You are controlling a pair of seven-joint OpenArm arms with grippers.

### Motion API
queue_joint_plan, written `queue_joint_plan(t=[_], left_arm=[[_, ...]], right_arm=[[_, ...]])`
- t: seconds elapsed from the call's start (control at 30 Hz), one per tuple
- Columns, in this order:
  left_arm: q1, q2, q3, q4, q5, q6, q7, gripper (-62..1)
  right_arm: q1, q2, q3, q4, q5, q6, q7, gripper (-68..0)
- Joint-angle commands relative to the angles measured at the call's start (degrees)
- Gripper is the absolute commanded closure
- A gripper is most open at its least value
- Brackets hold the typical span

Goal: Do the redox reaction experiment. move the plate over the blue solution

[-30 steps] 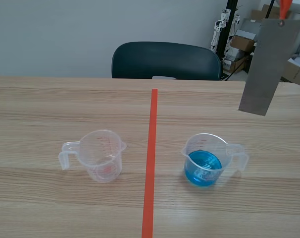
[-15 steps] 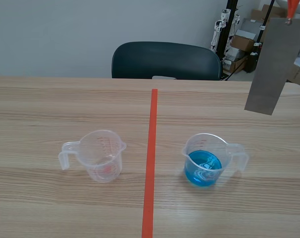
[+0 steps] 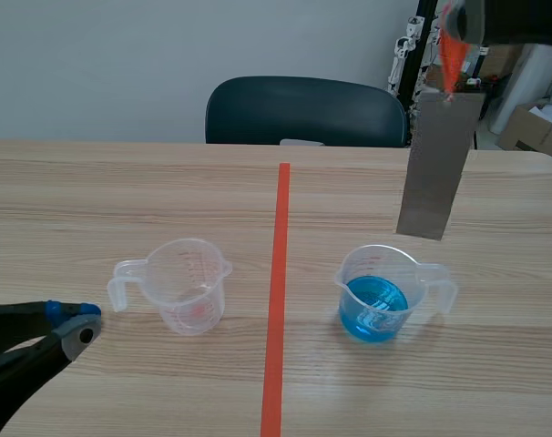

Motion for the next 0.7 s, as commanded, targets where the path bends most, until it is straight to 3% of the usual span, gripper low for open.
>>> queue_joint_plan(t=[0.0, 0.23, 0.67], left_arm=[[-1.2, 0.3, 1.1, 0.7, -1.2, -0.1, -0.2, -3.9], [-7.0, 0.7, 7.5, 0.7, -1.2, -0.1, 2.7, -4.0], [-15.0, 7.1, 15.8, 0.7, 0.1, -0.2, 8.1, -4.0]], right_arm=[[0.3, 0.6, 1.2, 0.4, 0.5, -0.1, 1.0, 0.3], [0.4, 0.3, 1.2, 0.4, 0.0, -1.1, 1.2, 0.3], [0.3, 0.3, 1.2, 0.4, -1.3, -1.0, 4.0, 0.3]])
